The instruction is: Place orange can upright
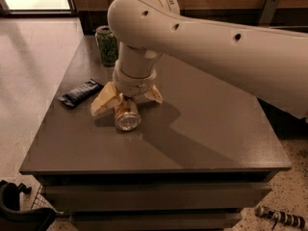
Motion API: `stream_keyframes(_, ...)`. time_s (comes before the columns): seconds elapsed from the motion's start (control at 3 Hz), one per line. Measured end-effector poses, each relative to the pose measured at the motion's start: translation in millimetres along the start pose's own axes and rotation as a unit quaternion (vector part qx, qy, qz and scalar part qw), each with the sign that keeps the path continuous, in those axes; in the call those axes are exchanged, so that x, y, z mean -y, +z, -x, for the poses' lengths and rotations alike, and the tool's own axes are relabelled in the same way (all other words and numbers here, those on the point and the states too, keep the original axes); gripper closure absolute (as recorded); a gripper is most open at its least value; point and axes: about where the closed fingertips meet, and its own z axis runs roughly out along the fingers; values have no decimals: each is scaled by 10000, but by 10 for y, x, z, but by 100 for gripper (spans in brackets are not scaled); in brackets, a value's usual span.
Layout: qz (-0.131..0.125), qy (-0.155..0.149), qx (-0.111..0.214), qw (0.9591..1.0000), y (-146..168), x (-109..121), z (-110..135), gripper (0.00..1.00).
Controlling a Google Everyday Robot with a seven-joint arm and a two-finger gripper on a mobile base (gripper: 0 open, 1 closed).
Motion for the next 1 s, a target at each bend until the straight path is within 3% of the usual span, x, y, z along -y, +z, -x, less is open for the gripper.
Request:
stream_keyframes(0.33,10,-15,47,10000,5,-5,16,13)
stream_keyframes(0.67,7,-23,45,10000,2,-11,10,37)
stream_keyframes(1.0,5,-27,46,10000,-43,-21,16,68)
